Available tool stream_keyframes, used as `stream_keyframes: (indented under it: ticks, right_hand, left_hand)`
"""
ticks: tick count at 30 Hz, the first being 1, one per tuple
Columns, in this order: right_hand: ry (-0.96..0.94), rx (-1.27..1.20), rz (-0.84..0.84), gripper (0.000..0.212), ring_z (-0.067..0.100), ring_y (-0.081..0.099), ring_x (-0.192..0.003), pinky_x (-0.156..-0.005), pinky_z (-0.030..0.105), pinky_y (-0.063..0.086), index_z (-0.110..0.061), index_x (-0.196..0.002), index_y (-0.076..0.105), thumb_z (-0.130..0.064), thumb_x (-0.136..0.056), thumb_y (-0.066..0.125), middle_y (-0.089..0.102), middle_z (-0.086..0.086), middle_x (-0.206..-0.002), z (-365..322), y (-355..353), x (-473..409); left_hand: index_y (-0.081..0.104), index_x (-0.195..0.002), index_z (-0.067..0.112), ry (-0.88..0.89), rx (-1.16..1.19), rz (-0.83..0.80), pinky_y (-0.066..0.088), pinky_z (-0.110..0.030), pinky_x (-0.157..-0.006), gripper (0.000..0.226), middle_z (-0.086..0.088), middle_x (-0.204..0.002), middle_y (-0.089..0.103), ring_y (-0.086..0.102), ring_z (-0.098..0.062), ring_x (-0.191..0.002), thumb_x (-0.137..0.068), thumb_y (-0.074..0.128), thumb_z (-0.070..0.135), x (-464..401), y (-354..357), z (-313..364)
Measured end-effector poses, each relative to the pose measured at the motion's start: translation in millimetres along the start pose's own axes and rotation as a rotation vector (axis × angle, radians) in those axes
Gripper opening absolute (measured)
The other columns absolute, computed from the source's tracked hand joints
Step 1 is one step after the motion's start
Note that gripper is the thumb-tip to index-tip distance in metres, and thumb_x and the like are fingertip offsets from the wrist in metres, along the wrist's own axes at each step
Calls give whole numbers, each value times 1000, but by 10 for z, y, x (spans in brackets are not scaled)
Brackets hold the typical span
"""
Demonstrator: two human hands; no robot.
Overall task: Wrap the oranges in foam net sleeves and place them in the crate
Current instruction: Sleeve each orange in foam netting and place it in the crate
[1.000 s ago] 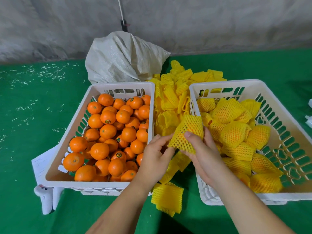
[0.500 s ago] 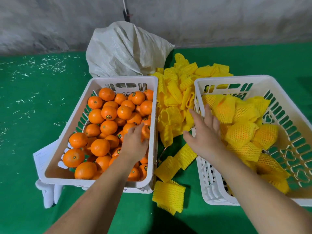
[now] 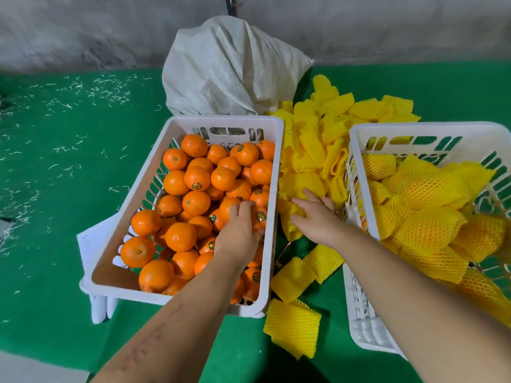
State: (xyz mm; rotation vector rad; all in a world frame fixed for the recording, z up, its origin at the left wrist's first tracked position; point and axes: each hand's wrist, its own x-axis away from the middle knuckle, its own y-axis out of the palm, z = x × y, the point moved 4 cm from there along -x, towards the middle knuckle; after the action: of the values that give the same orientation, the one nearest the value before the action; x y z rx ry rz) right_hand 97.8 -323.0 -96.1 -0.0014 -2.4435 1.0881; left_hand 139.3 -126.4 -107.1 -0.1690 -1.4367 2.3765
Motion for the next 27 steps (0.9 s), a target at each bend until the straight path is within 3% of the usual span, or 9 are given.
stream_keyframes:
  ticks: [3, 7, 10, 12, 14, 17, 19, 23, 27]
  right_hand:
    - [44, 77, 18, 58, 28, 0, -156, -126, 52, 14, -29, -161, 29, -42, -107, 44, 5, -14, -171, 66, 5, -9]
    - [48, 15, 27, 42, 27, -12, -155, -126, 56, 9, -42, -144, 52, -35, -102, 52, -8, -10, -171, 59, 39, -6]
    - [84, -6, -34, 57, 29, -12, -156, -126, 58, 8, -42, -158, 31, -38, -104, 49, -12, -13, -171, 76, 71, -23]
    - [82, -46, -4, 65, 31, -4, -157, -126, 52, 11, -31, -164, 16, -39, -107, 45, -4, -15, -171, 66, 45, -23]
    - [42, -74, 83, 62, 29, 6, -157, -126, 45, 11, -21, -164, 20, -34, -109, 44, 8, -8, -172, 43, 0, 1]
    - [-22, -119, 151, 46, 27, 14, -155, -125, 43, 9, -25, -152, 47, -27, -106, 50, 18, -1, -170, 2, -8, 51]
    - [7, -197, 90, 40, 32, 2, -156, -125, 52, 10, -42, -141, 56, -31, -103, 56, 5, -7, -171, -38, 28, 55]
    - [110, -384, 35, 52, 32, -4, -158, -124, 59, 17, -52, -149, 45, -40, -100, 59, -14, -7, -171, -125, 44, -69]
    - [133, -349, 34, 66, 28, 6, -158, -124, 54, 24, -36, -162, 24, -39, -103, 55, -14, -13, -170, -118, 102, -233]
  left_hand:
    - [37, -151, 26, 15, 126, 87, 39, -13, -55, 63, -1, -148, 41, 53, -12, -93, -99, 70, 37, 30, -78, 18]
    - [36, -153, 33, -12, 397, 207, 40, 3, -73, 70, 3, -149, 39, 45, 6, -113, -96, 75, 41, 133, -253, 85]
    - [36, -154, 37, -7, 617, 255, 36, 8, -81, 71, 5, -143, 37, 39, 31, -109, -96, 76, 38, 255, -371, 202]
    - [43, -145, 40, -15, 814, 210, 52, -10, -89, 62, -4, -139, 45, 55, 14, -112, -94, 78, 35, 365, -408, 281]
    - [47, -134, 48, -43, 1051, 118, 61, -32, -87, 53, -4, -128, 58, 68, -10, -102, -90, 76, 40, 477, -406, 350]
    - [55, -128, 52, -84, 1329, 55, 58, -35, -82, 37, -1, -113, 65, 69, -15, -87, -92, 62, 54, 574, -374, 395]
    - [52, -135, 50, -77, 1339, 71, 57, -43, -91, 42, 0, -125, 69, 72, -22, -100, -96, 55, 66, 638, -344, 408]
    - [41, -145, 53, -72, 1278, 109, 58, -44, -98, 54, 12, -132, 67, 70, -29, -118, -97, 57, 70, 764, -290, 404]
    - [40, -144, 62, -91, 1293, 63, 56, -40, -104, 58, 5, -149, 57, 65, -28, -129, -93, 66, 67, 775, -325, 395]
